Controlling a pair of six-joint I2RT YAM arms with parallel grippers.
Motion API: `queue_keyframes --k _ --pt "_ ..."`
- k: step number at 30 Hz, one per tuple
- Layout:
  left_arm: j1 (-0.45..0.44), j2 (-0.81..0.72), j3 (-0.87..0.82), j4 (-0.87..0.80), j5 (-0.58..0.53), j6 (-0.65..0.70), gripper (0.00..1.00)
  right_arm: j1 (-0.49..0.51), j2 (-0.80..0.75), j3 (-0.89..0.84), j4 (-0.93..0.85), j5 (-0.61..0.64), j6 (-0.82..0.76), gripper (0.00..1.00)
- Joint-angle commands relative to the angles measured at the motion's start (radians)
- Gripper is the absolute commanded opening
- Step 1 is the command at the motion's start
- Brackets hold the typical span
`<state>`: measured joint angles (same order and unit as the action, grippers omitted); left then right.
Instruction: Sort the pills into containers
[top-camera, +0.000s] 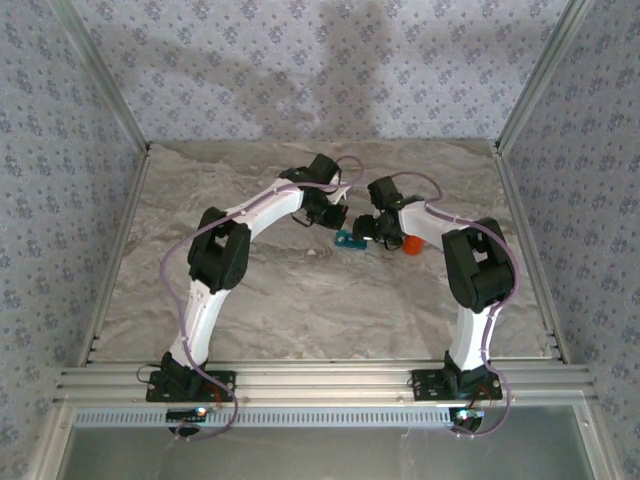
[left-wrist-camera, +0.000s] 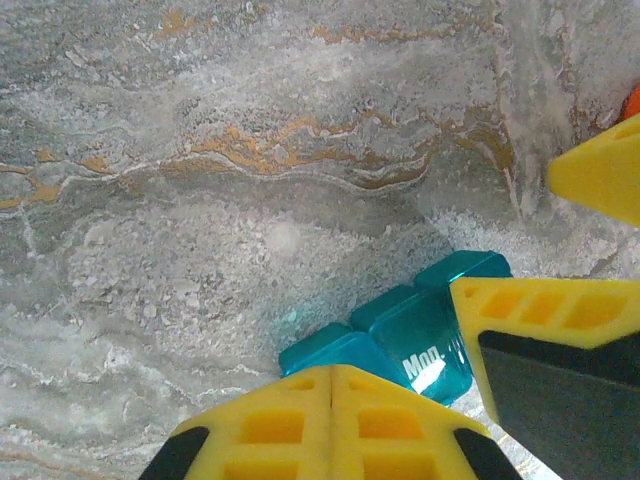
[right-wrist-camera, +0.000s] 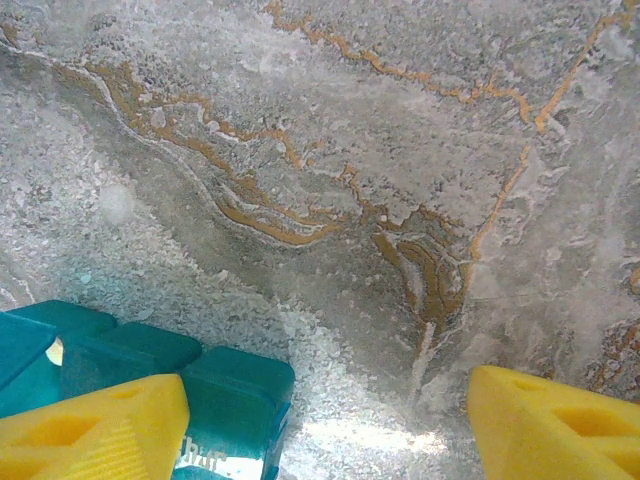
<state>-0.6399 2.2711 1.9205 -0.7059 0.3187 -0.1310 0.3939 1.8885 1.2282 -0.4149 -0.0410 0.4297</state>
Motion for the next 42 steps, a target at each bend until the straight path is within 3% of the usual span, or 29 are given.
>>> queue_keyframes --k 1,42 --pt "-0.016 -0.051 -0.034 0.008 0.016 0.011 0.0 -0.005 0.056 -0.027 -0.035 0.032 0.014 0.76" --pt "-0.045 -0.076 -0.159 0.068 -0.003 0.005 0.0 -0.011 0.072 -0.027 -0.026 0.023 0.015 0.75"
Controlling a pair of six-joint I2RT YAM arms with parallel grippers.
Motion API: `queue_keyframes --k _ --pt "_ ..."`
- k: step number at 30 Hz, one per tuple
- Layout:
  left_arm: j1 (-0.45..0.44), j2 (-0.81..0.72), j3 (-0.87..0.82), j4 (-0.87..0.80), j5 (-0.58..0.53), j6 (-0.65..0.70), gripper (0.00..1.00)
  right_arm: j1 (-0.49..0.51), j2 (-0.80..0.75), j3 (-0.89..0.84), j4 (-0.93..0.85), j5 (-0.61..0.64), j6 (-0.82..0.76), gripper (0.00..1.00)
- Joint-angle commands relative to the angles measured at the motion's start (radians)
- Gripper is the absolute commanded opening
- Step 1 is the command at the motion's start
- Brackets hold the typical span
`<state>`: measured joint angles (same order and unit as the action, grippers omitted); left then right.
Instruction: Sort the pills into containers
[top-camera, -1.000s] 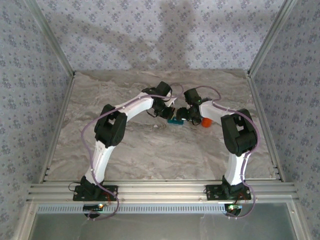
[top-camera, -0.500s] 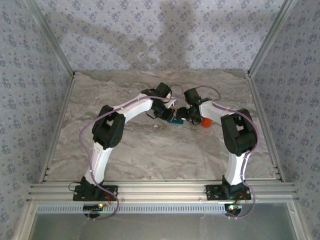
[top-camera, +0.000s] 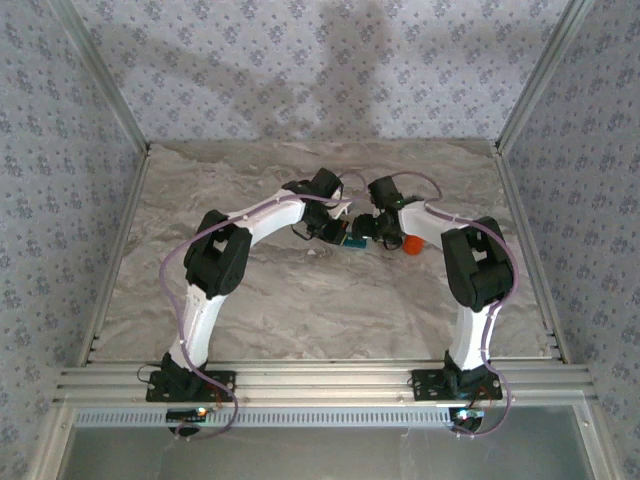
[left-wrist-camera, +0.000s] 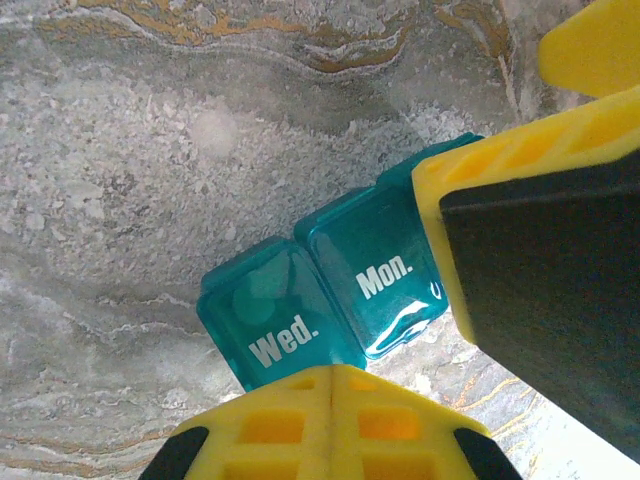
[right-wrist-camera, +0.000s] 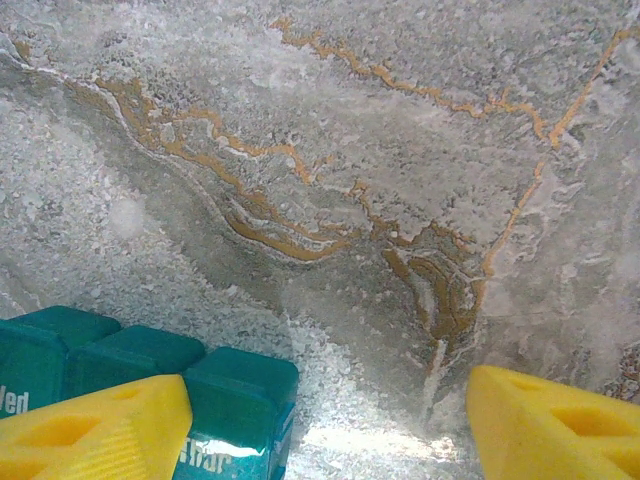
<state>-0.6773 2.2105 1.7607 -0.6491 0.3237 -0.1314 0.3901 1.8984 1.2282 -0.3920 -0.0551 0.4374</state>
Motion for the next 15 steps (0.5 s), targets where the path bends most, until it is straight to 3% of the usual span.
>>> queue_keyframes --k 1,15 --pt "-0.008 -0.013 0.001 0.014 -0.009 0.006 0.0 -0.007 0.064 -0.027 -0.05 0.036 0.007 0.75" --pt "-0.007 0.013 0.011 0.015 -0.023 0.004 0.0 -0.014 0.087 -0.027 -0.063 0.027 0.006 0.75"
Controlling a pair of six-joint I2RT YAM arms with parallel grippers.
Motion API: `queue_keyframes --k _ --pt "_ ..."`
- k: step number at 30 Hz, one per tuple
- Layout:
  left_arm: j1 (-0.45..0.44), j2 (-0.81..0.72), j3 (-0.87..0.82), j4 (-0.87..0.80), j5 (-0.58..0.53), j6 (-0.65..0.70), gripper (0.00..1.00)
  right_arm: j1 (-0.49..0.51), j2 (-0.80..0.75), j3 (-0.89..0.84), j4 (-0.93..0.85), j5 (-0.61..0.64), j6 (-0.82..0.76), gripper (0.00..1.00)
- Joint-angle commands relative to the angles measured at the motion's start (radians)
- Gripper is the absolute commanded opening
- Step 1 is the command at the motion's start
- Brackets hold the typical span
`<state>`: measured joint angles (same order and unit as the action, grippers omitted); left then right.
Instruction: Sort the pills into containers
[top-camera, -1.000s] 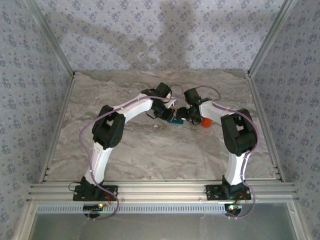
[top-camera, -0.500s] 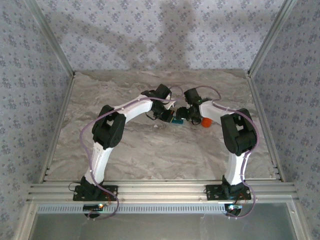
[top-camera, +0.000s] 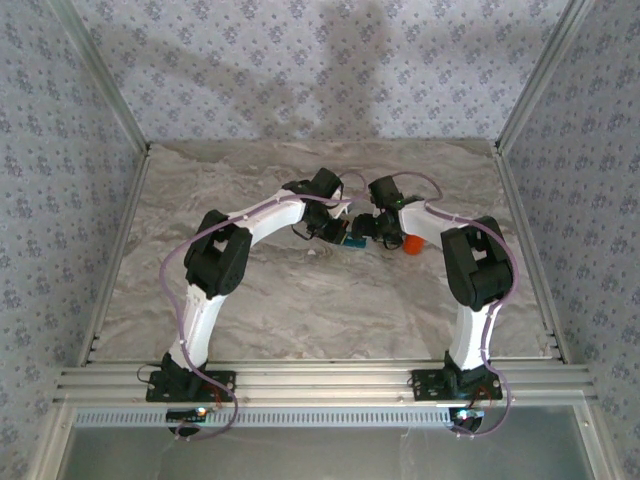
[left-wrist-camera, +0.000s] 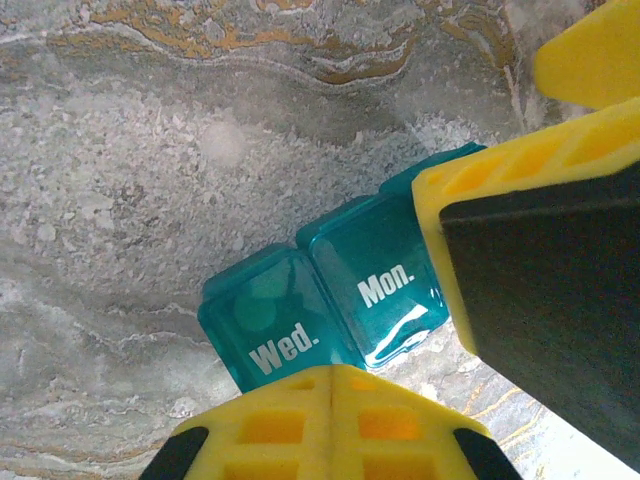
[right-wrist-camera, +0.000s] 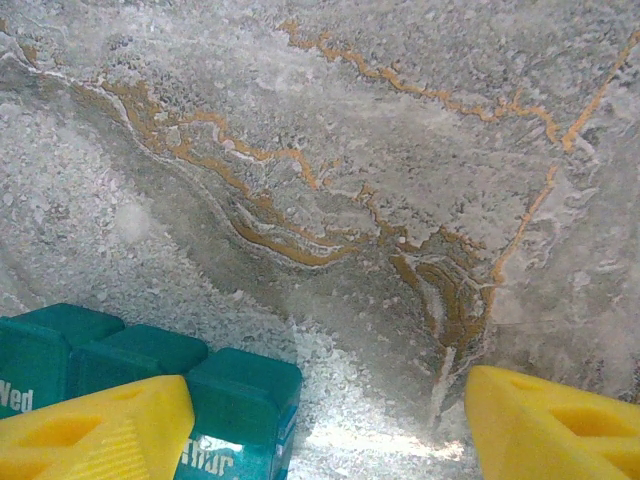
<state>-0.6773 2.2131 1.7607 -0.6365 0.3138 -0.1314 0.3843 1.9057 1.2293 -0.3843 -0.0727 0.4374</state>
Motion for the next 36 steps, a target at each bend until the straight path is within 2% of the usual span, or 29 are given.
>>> queue_keyframes --k 1,22,36 --pt "-0.008 0.013 0.01 0.002 -0.015 0.006 0.0 -0.008 0.081 -0.028 -0.07 0.044 0.005 0.75" --pt "-0.028 0.063 0.002 -0.015 -0.088 0.02 0.0 -0.01 0.102 -0.025 -0.091 0.043 0.006 0.73" --pt "-0.026 -0.015 0.008 0.003 -0.108 0.036 0.02 -0.019 0.103 -0.006 -0.109 0.03 0.005 0.73"
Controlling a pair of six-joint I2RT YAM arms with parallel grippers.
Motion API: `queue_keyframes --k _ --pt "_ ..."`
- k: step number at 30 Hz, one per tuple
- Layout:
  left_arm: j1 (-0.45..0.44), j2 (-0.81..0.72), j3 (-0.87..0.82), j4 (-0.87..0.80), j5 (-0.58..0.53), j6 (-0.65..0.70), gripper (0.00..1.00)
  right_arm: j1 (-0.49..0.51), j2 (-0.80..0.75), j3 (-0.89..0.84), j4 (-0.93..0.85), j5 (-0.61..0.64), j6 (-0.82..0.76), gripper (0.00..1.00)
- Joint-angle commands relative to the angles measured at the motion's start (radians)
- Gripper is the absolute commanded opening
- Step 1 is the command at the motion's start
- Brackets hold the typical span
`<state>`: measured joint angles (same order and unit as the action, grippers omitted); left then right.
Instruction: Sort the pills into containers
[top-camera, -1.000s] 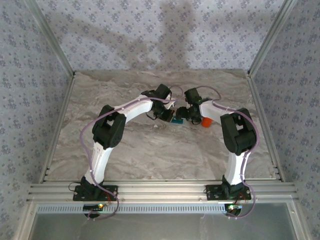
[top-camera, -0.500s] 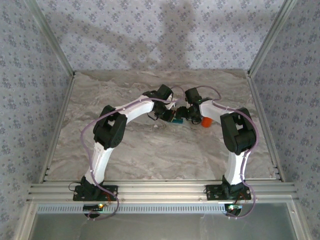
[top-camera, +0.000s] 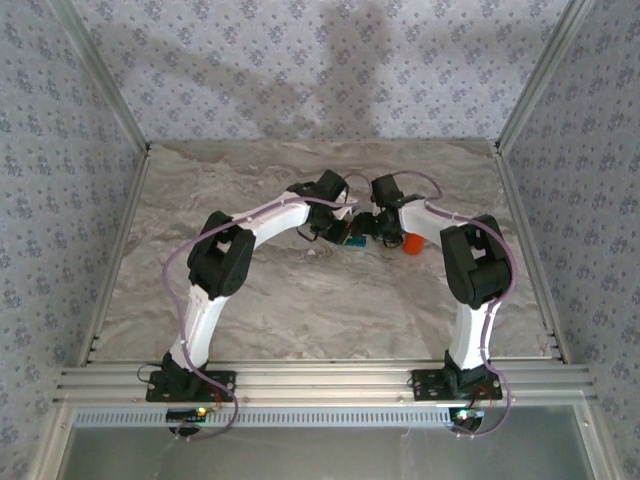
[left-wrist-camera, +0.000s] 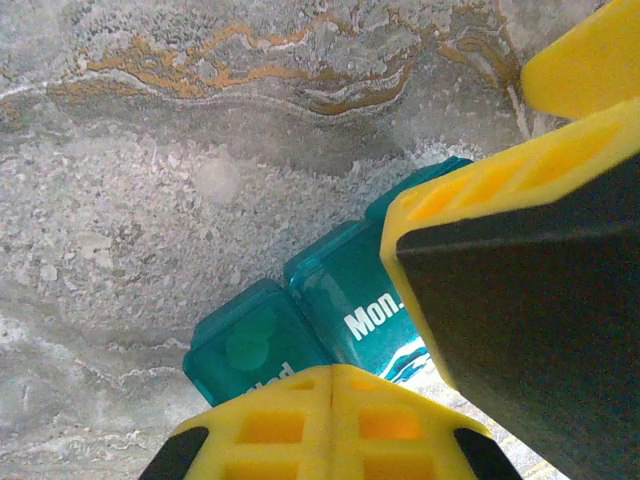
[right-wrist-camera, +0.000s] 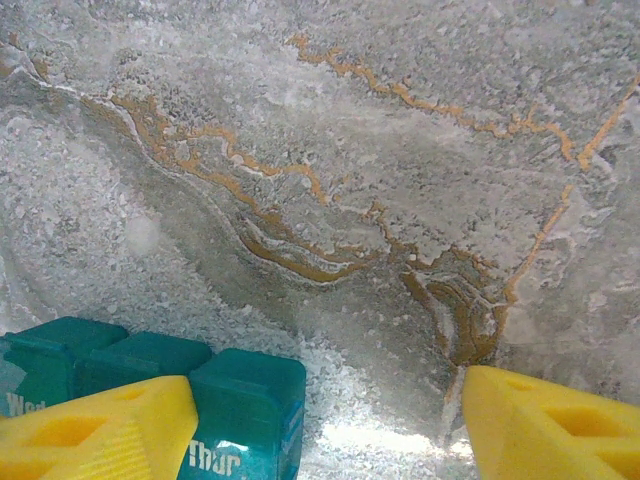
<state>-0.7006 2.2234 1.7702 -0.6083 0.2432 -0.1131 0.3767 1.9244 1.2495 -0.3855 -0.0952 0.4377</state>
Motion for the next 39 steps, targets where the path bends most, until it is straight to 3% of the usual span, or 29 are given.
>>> queue_keyframes --k 1,8,19,21,22,23,28,30,31,34,39 --pt "-0.003 -0.036 0.006 -0.022 -0.039 0.016 0.04 -0.011 0.084 -0.019 -0.11 0.049 0.003 0.73" --pt "0.006 -0.169 -0.017 0.082 -0.091 -0.012 0.11 -0.02 0.064 0.056 -0.144 0.015 -0.026 0.74" --pt "0.021 -0.505 -0.211 0.293 -0.251 0.001 0.38 -0.042 -0.111 0.206 -0.208 -0.049 -0.038 0.79" --pt "0.031 -0.584 -0.269 0.325 -0.283 0.003 0.49 -0.048 -0.16 0.223 -0.211 -0.054 -0.031 0.81" --pt "0.04 -0.628 -0.305 0.346 -0.295 0.001 0.64 -0.051 -0.184 0.232 -0.211 -0.055 -0.029 0.83" --pt "0.047 -0.669 -0.342 0.367 -0.305 -0.002 0.96 -0.056 -0.21 0.239 -0.211 -0.058 -0.027 0.84" --pt "0.103 -0.861 -0.479 0.409 -0.348 0.0 0.98 -0.086 -0.328 0.252 -0.236 -0.052 -0.032 0.89" --pt "0.132 -0.932 -0.536 0.426 -0.375 0.013 0.98 -0.098 -0.383 0.235 -0.221 -0.03 -0.039 0.99" --pt "0.143 -0.957 -0.556 0.427 -0.394 0.02 0.98 -0.101 -0.407 0.228 -0.219 -0.011 -0.043 1.0" --pt "0.178 -1.046 -0.636 0.467 -0.431 0.076 0.98 -0.11 -0.48 0.201 -0.19 0.079 -0.063 1.0" --pt "0.223 -1.195 -0.847 0.682 -0.497 0.213 0.98 -0.161 -0.539 0.167 -0.208 0.28 -0.081 1.0"
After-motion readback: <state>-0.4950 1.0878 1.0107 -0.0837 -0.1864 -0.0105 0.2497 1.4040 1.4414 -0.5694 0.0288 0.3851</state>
